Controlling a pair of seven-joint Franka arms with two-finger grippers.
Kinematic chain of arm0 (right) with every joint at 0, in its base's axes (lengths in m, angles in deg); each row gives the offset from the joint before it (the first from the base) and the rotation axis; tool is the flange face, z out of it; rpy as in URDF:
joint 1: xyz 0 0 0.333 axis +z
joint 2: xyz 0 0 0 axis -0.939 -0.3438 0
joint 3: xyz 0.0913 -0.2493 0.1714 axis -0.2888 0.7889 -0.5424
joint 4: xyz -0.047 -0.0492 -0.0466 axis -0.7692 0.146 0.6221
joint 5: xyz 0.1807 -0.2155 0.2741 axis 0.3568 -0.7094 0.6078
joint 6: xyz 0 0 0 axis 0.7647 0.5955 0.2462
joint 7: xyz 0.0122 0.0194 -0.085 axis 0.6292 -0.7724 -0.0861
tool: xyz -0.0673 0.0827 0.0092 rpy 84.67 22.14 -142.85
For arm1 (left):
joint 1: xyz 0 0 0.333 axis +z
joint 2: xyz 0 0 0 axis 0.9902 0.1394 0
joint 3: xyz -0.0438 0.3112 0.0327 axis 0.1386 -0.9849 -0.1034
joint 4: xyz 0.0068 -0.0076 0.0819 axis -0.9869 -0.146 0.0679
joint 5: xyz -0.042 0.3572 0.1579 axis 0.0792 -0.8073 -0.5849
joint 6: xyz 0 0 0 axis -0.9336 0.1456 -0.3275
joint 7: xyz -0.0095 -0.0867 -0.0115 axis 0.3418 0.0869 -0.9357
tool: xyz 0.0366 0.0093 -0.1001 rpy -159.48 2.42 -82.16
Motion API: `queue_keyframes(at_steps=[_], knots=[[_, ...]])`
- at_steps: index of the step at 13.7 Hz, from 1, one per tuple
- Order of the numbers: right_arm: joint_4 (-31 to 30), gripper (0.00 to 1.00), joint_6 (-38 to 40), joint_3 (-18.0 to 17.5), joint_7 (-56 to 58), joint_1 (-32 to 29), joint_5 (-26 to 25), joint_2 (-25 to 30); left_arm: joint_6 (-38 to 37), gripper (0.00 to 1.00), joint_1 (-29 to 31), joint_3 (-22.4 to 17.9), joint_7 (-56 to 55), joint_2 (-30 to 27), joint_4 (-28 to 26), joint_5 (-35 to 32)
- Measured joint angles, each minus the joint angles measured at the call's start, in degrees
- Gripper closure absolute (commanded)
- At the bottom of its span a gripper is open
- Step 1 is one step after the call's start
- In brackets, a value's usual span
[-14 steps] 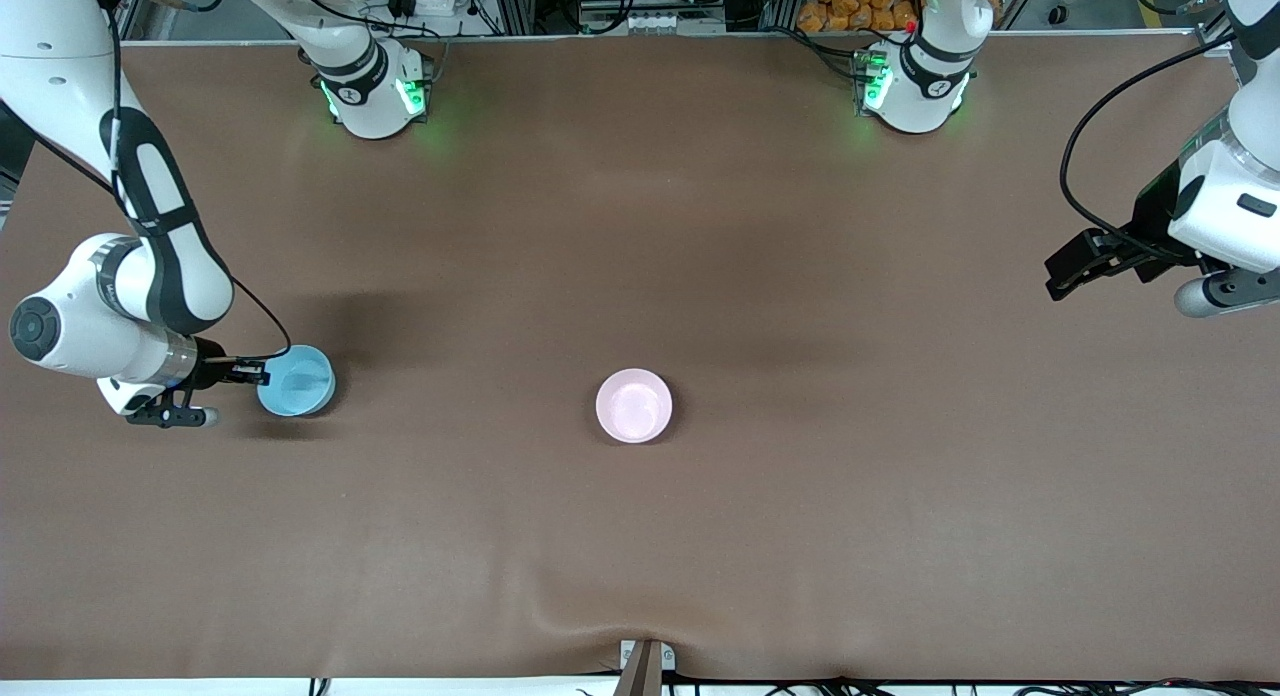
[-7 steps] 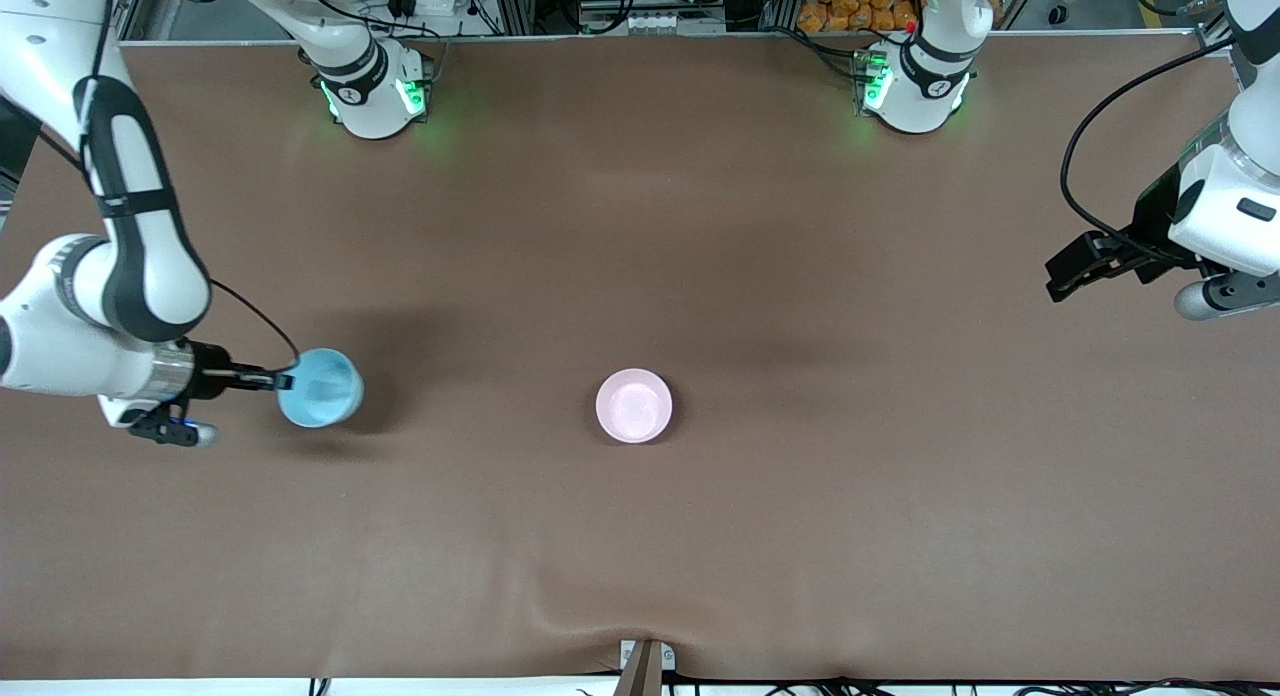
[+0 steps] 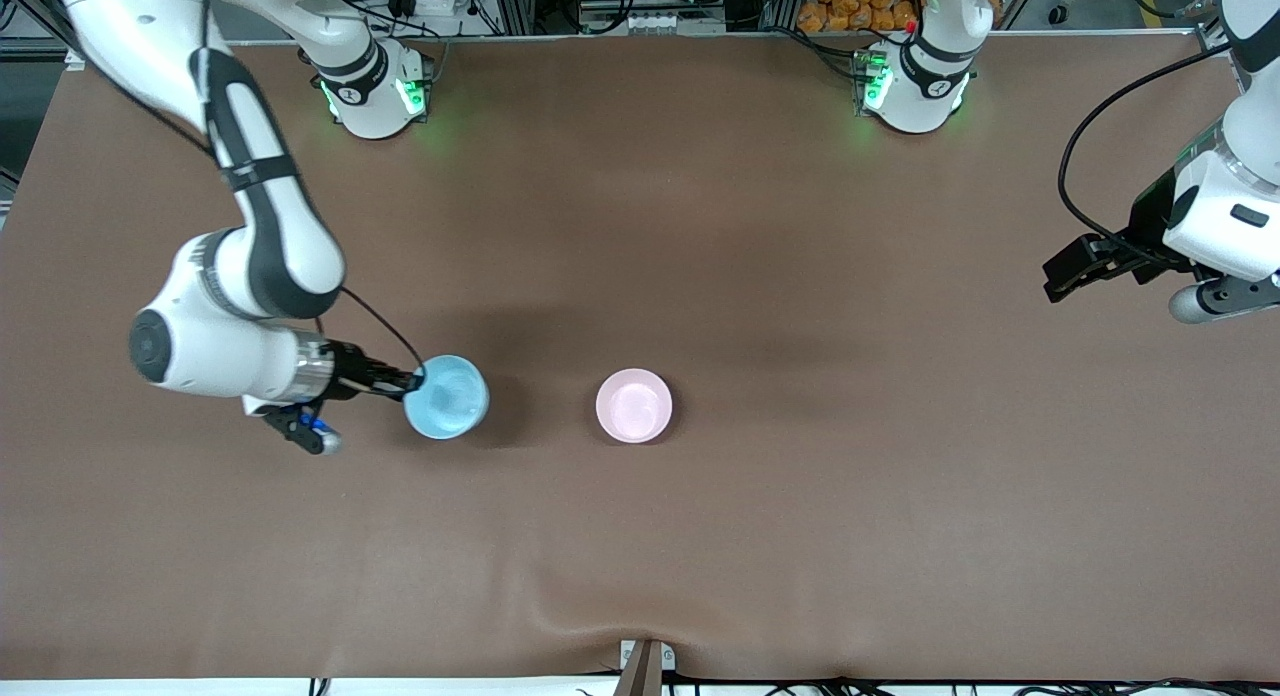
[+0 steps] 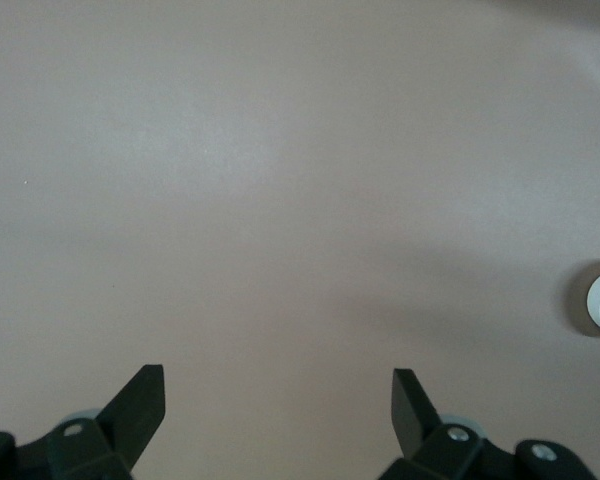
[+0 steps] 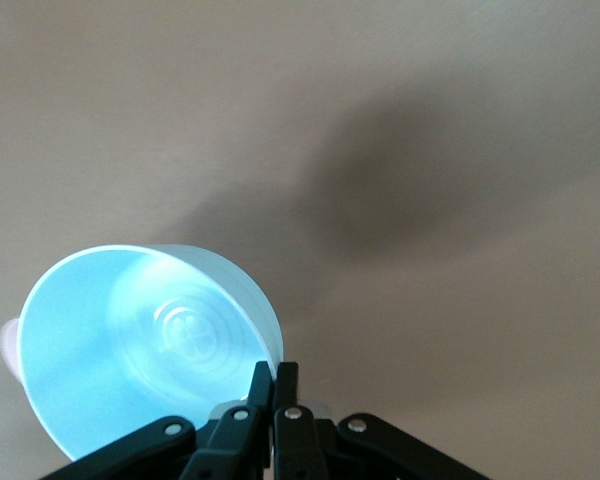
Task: Stack pink and blue bowls on white bowl
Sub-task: 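Carry the blue bowl with the right gripper over the stacked bowls, then lower the blue bowl into the pink bowl and open the right gripper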
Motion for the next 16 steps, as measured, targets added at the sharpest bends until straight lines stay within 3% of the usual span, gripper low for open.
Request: queue_keyframes(at_steps=[4,8,12,16], knots=[[2.7,1.00,-5.5,0.0,-17.6,8.8,0.9,-1.1,0.0,0.00,0.0,0.0,0.0,-0.1,-0.4,0.0],[11.6,1.00,-8.1,0.2,-31.5,16.0,-0.8,-9.0,0.0,0.00,0.1,0.0,0.0,-0.2,-0.4,0.0],[14.1,1.00,-10.6,0.3,-35.2,19.4,-1.7,-14.6,-0.1,0.00,0.1,0.0,0.0,-0.2,-0.5,0.0],[16.0,1.00,-10.6,0.4,-36.7,20.6,-3.4,-15.7,-0.2,0.00,0.2,-0.1,0.0,-0.2,-0.5,0.0]])
